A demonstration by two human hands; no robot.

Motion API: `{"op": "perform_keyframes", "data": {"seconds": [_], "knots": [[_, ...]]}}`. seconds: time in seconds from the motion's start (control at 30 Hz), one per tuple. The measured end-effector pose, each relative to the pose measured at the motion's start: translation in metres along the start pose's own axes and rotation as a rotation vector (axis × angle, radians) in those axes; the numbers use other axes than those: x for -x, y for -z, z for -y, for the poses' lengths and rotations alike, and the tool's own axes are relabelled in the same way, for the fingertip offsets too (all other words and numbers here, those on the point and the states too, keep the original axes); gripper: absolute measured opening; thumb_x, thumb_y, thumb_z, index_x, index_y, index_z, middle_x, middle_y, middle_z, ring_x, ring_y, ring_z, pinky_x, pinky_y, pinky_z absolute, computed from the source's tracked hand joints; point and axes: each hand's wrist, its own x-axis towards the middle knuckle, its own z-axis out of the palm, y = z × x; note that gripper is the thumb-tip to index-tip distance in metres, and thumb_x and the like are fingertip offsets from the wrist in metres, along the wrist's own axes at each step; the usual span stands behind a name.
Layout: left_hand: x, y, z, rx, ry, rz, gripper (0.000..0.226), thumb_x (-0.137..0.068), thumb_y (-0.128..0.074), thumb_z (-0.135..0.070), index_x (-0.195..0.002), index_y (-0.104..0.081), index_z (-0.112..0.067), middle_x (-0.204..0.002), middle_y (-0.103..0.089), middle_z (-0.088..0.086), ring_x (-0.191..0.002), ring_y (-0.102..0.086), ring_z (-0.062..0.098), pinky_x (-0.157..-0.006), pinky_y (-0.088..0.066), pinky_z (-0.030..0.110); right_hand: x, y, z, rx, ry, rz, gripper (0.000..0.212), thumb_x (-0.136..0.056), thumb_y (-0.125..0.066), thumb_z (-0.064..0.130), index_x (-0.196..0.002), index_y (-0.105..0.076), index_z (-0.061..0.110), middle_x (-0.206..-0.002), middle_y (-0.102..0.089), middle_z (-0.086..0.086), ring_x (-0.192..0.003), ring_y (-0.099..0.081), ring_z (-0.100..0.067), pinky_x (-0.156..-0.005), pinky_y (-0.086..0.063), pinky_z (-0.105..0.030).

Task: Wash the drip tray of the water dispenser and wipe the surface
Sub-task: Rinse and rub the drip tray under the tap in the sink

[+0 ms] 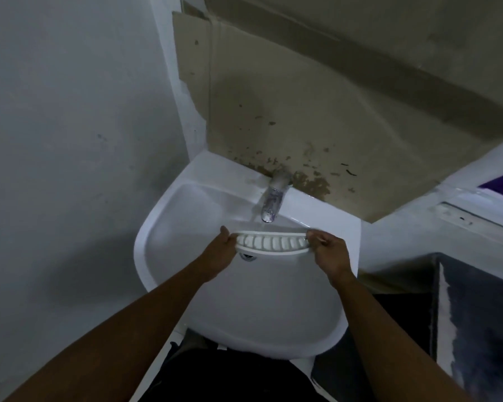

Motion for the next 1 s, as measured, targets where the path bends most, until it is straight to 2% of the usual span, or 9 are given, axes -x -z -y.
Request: {"op": "perform_keyframes", "data": {"seconds": [0.1,0.2,0.33,0.4,0.53,0.63,0.8,0.87,1.0], "knots": [[-0.005,-0.007,-0.009,-0.05,-0.024,0.108,0.056,-0.093,-0.04,-0.029,-0.143,-0.032,-0.005,-0.148,-0.037,0.021,-0.133,-0.043,0.035,-0.109,-0.039,0.048,0.001,0.018,0.001,0.04,-0.018,-0.057,0.024,-0.093,-0.062,0.028,-0.112,-0.073,0.018,-0.108,-0.068,0.006,-0.104,-0.062,-0.016,-0.102,-0.046,-0.033],[-0.013,-0.009,-0.018,-0.124,-0.069,0.196,0.025,-0.088,-0.053,-0.007,-0.104,-0.064,0.01,-0.113,-0.065,0.028,-0.098,-0.069,0.032,-0.087,-0.056,0.047,0.005,0.031,0.0,-0.017,-0.016,-0.1,0.02,-0.09,-0.067,0.028,-0.105,-0.076,0.018,-0.109,-0.073,0.002,-0.103,-0.065,-0.018,-0.1,-0.05,-0.041],[-0.029,-0.007,-0.016,-0.296,-0.159,0.215,0.019,-0.064,-0.063,-0.017,-0.074,-0.073,-0.005,-0.084,-0.075,0.018,-0.077,-0.074,0.023,-0.073,-0.06,0.048,0.015,0.039,0.002,-0.07,-0.017,-0.068,0.014,-0.088,-0.069,0.026,-0.098,-0.077,0.019,-0.101,-0.075,0.001,-0.095,-0.067,-0.02,-0.091,-0.055,-0.045],[-0.033,-0.009,-0.016,-0.348,-0.188,0.184,0.023,-0.058,-0.064,-0.021,-0.073,-0.071,-0.005,-0.079,-0.075,0.017,-0.073,-0.074,0.021,-0.069,-0.061,0.048,0.019,0.041,0.004,-0.097,-0.024,-0.095,0.015,-0.087,-0.07,0.027,-0.099,-0.076,0.019,-0.101,-0.075,0.0,-0.094,-0.068,-0.02,-0.088,-0.056,-0.043],[-0.026,-0.018,-0.03,-0.426,-0.295,0.052,0.016,-0.081,-0.058,-0.008,-0.081,-0.07,0.002,-0.077,-0.073,0.021,-0.07,-0.072,0.025,-0.064,-0.059,0.036,0.025,0.045,0.009,-0.105,-0.03,-0.136,0.025,-0.087,-0.07,0.027,-0.107,-0.075,0.014,-0.094,-0.075,0.0,-0.076,-0.067,-0.015,-0.067,-0.057,-0.032],[-0.025,-0.02,-0.032,-0.491,-0.28,0.057,0.014,-0.066,-0.072,-0.009,-0.077,-0.073,-0.001,-0.073,-0.072,0.018,-0.071,-0.07,0.019,-0.057,-0.051,0.027,0.027,0.046,0.01,-0.113,-0.012,-0.149,0.023,-0.087,-0.071,0.025,-0.106,-0.075,0.013,-0.09,-0.075,0.002,-0.07,-0.066,-0.013,-0.061,-0.055,-0.027],[-0.032,-0.019,-0.027,-0.323,-0.187,0.21,0.016,-0.063,-0.077,-0.013,-0.071,-0.073,0.001,-0.069,-0.072,0.017,-0.072,-0.073,0.025,-0.068,-0.062,0.04,0.028,0.048,0.011,-0.12,-0.012,-0.174,0.027,-0.088,-0.069,0.025,-0.111,-0.073,0.012,-0.098,-0.073,0.002,-0.08,-0.068,-0.017,-0.055,-0.055,-0.02],[-0.036,-0.016,-0.021,-0.205,-0.105,0.28,0.025,-0.066,-0.077,-0.013,-0.076,-0.07,0.008,-0.076,-0.071,0.019,-0.077,-0.073,0.029,-0.076,-0.06,0.049,0.029,0.049,0.012,-0.13,-0.004,-0.17,0.027,-0.088,-0.069,0.024,-0.112,-0.073,0.011,-0.1,-0.074,-0.001,-0.081,-0.069,-0.019,-0.054,-0.055,-0.02],[-0.022,-0.015,-0.026,-0.06,-0.066,0.288,0.029,-0.071,-0.063,-0.007,-0.095,-0.068,0.009,-0.092,-0.07,0.027,-0.082,-0.068,0.029,-0.084,-0.056,0.048,0.031,0.046,0.014,-0.104,-0.004,-0.138,0.026,-0.088,-0.069,0.026,-0.11,-0.073,0.014,-0.102,-0.074,-0.002,-0.087,-0.071,-0.018,-0.059,-0.059,-0.023]]}}
